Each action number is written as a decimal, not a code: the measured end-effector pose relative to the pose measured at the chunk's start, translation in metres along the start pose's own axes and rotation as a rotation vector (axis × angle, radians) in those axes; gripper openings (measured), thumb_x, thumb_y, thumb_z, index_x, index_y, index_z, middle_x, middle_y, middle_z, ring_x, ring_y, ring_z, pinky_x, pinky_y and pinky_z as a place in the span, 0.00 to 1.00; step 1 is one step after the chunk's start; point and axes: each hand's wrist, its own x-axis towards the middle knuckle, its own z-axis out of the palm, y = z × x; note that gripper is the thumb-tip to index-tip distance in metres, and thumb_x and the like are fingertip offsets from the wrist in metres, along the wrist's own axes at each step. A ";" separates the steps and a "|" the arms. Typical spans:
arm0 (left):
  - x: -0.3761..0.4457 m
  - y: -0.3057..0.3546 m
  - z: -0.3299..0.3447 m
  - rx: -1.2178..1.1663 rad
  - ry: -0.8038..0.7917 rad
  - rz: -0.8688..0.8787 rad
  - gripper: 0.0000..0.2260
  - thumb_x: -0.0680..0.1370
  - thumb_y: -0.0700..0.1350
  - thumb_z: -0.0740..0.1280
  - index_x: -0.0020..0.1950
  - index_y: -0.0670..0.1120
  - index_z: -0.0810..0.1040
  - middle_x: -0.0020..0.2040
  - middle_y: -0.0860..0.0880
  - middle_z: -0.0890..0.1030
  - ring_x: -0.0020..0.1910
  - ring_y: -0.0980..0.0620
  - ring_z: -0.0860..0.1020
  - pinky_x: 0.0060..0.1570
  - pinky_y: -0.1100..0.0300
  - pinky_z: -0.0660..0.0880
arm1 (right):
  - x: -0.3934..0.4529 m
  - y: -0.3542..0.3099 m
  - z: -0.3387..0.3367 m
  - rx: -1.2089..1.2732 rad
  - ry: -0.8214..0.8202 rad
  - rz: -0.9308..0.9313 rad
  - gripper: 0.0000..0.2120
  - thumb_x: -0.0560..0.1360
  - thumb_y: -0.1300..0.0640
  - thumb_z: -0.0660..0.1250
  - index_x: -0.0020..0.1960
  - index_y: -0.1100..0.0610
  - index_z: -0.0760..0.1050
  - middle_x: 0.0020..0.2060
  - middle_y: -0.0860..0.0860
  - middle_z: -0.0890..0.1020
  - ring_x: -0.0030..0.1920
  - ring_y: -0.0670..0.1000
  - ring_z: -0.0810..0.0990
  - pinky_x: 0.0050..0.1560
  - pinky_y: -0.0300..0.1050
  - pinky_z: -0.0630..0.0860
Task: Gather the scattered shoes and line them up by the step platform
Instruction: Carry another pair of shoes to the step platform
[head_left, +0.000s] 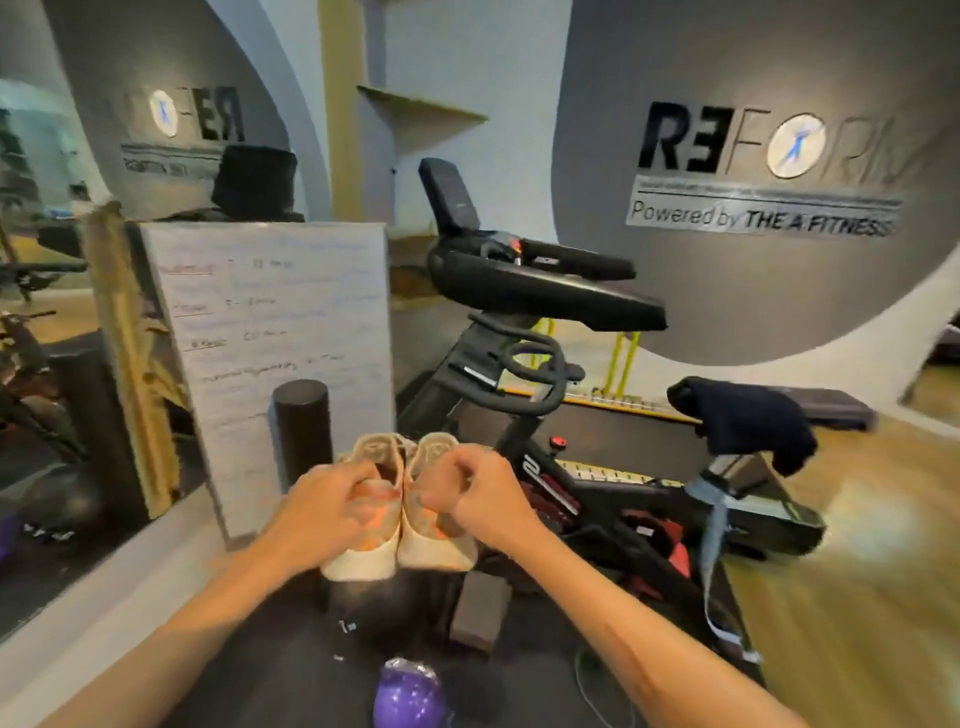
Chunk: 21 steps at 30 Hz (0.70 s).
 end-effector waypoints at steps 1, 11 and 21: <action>0.014 0.020 0.016 -0.023 -0.025 0.035 0.08 0.71 0.41 0.71 0.44 0.53 0.79 0.42 0.50 0.83 0.45 0.48 0.80 0.45 0.49 0.76 | -0.004 0.012 -0.026 -0.010 0.031 0.021 0.14 0.65 0.62 0.77 0.37 0.47 0.74 0.32 0.42 0.77 0.32 0.32 0.74 0.34 0.25 0.68; 0.130 0.216 0.166 -0.246 -0.289 0.330 0.12 0.68 0.39 0.72 0.39 0.57 0.79 0.42 0.59 0.85 0.44 0.58 0.82 0.50 0.53 0.77 | -0.070 0.115 -0.236 -0.087 0.425 0.247 0.10 0.64 0.59 0.75 0.38 0.49 0.75 0.34 0.45 0.78 0.35 0.42 0.75 0.36 0.41 0.75; 0.211 0.385 0.301 -0.273 -0.422 0.687 0.07 0.71 0.47 0.72 0.38 0.58 0.77 0.40 0.57 0.83 0.41 0.55 0.79 0.43 0.56 0.75 | -0.128 0.181 -0.382 -0.258 0.787 0.468 0.08 0.66 0.60 0.74 0.39 0.49 0.77 0.35 0.47 0.79 0.35 0.43 0.75 0.39 0.45 0.76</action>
